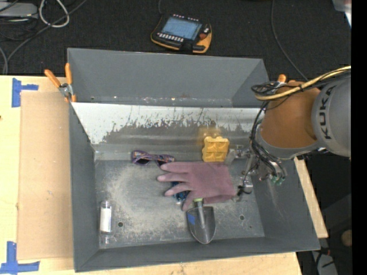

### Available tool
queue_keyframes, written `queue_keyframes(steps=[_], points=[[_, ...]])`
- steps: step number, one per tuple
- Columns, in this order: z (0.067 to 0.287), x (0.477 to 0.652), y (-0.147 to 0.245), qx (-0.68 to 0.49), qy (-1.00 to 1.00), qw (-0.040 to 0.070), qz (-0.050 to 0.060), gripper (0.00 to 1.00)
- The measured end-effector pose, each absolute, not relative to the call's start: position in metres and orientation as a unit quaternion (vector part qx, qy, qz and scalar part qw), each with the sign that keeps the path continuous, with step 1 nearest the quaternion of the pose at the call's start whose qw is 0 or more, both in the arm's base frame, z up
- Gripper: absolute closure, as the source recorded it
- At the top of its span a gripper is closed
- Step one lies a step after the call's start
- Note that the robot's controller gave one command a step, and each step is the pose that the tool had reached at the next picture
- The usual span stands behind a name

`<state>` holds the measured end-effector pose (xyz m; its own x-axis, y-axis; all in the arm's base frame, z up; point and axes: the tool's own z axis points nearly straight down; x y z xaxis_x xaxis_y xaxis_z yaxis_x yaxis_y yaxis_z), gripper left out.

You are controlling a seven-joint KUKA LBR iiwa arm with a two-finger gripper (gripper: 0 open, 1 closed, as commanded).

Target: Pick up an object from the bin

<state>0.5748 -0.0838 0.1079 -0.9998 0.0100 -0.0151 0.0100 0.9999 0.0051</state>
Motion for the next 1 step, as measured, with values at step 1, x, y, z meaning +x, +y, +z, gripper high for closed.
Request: queue_keyframes(steps=[1], points=[[0.0685, 0.5761, -0.0839, 0.034, 0.999, 0.007, 0.003, 0.0]])
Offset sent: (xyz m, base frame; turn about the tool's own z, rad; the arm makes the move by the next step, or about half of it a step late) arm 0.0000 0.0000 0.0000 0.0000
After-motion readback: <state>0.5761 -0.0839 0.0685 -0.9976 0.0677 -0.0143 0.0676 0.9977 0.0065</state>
